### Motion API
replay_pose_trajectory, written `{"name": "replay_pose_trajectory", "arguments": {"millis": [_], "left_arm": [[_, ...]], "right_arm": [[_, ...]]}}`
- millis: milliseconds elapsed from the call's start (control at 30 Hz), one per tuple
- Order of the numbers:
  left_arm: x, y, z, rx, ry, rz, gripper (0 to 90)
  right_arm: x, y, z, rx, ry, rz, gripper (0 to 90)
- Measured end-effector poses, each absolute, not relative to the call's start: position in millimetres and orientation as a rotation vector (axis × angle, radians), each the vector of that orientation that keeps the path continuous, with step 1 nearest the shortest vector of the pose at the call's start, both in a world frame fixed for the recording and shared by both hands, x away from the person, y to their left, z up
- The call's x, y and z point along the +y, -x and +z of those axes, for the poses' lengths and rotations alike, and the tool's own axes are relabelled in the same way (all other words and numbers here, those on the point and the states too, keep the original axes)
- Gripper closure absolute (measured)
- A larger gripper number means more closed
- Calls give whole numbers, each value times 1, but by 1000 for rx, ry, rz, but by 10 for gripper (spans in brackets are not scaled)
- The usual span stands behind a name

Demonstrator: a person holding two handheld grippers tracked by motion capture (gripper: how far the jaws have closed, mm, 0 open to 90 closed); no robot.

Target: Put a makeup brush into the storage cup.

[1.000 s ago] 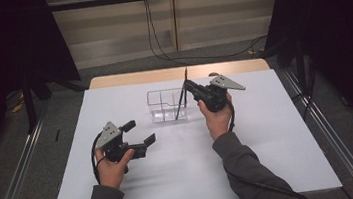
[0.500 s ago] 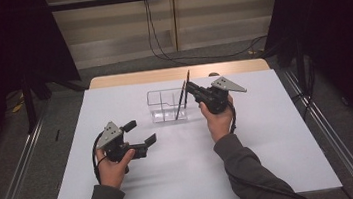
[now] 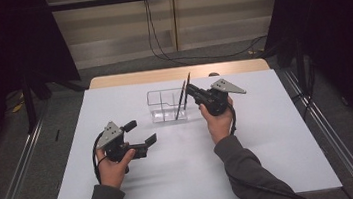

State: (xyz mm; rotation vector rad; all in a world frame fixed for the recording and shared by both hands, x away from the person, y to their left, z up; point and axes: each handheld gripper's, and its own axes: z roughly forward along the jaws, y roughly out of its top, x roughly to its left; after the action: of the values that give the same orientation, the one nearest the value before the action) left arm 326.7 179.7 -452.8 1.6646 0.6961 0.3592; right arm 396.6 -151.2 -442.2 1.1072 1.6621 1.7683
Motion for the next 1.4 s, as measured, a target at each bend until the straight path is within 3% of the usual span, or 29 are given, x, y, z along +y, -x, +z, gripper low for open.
{"name": "replay_pose_trajectory", "arguments": {"millis": [1400], "left_arm": [[178,-327,-452,701,-1643,355,53]], "right_arm": [[-148,-395,-451,1683,-1118,1733,841]]}}
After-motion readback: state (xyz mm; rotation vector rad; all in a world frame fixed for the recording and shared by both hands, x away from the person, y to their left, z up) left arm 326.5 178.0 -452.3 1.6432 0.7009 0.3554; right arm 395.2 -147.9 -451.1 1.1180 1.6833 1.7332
